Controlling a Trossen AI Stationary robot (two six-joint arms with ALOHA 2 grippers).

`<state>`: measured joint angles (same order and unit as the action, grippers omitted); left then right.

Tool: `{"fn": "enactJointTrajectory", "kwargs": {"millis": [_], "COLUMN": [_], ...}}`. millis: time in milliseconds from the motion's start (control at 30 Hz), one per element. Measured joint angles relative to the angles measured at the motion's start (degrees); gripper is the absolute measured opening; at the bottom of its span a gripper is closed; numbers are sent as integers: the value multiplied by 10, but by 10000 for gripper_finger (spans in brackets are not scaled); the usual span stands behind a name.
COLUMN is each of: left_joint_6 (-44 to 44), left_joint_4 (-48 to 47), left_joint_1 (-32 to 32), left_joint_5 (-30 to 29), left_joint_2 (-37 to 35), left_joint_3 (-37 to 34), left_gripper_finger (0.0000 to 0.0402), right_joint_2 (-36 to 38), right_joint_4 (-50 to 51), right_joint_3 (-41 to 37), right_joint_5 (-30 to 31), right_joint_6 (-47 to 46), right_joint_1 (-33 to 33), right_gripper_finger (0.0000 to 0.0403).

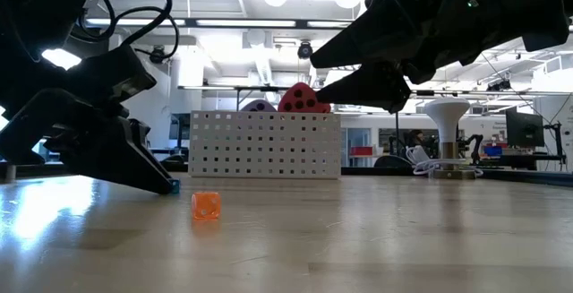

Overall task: Pick & Place Dice
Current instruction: Put the small blue dice into the white basket

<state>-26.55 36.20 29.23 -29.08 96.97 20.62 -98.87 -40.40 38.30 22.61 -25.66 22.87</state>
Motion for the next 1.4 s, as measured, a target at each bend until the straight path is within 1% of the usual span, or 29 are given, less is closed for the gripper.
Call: {"fn": "enactJointTrajectory", "kwargs": {"millis": [100, 200, 333, 400, 500, 600, 733, 867, 1000, 1167, 1300, 1400], "left_joint_6": [0, 10, 78, 138, 266, 376, 490, 568, 588, 554, 523, 522], "left_joint_4": [3, 11, 40, 66, 97, 105, 111, 111, 105, 85, 77, 86], "left_joint_1": [0, 1, 5, 10, 18, 25, 33, 34, 26, 13, 4, -3], "left_joint_5": [-3, -19, -33, -54, -94, -117, -127, -129, -129, -128, -114, -82], "left_joint_2": [0, 1, 1, 2, 1, 1, 0, 0, 4, 4, 14, 32], "left_joint_3": [0, 0, 0, 6, 23, 51, 109, 166, 200, 204, 204, 205], "left_gripper_finger": [48, 47, 45, 45, 45, 45, 45, 45, 45, 44, 44, 44], "right_joint_2": [0, 0, 0, 0, 0, 0, 0, 0, 0, 0, 0, 0], "right_joint_4": [0, 0, -1, -1, -1, -1, -18, -18, -18, -19, -19, -18], "right_joint_3": [0, 0, 0, 0, 0, 0, 0, 0, 0, 0, 0, 0], "right_joint_5": [0, 0, 0, 0, -10, -47, -107, -126, -124, -116, -109, -108], "right_joint_6": [0, 0, -2, -16, -50, -77, -112, -156, -166, -148, -146, -146], "right_joint_1": [0, 0, 0, 0, 0, -8, -24, -38, -39, -33, -34, -34], "right_gripper_finger": [300, 300, 300, 300, 300, 300, 300, 300, 300, 300, 300, 300]}}
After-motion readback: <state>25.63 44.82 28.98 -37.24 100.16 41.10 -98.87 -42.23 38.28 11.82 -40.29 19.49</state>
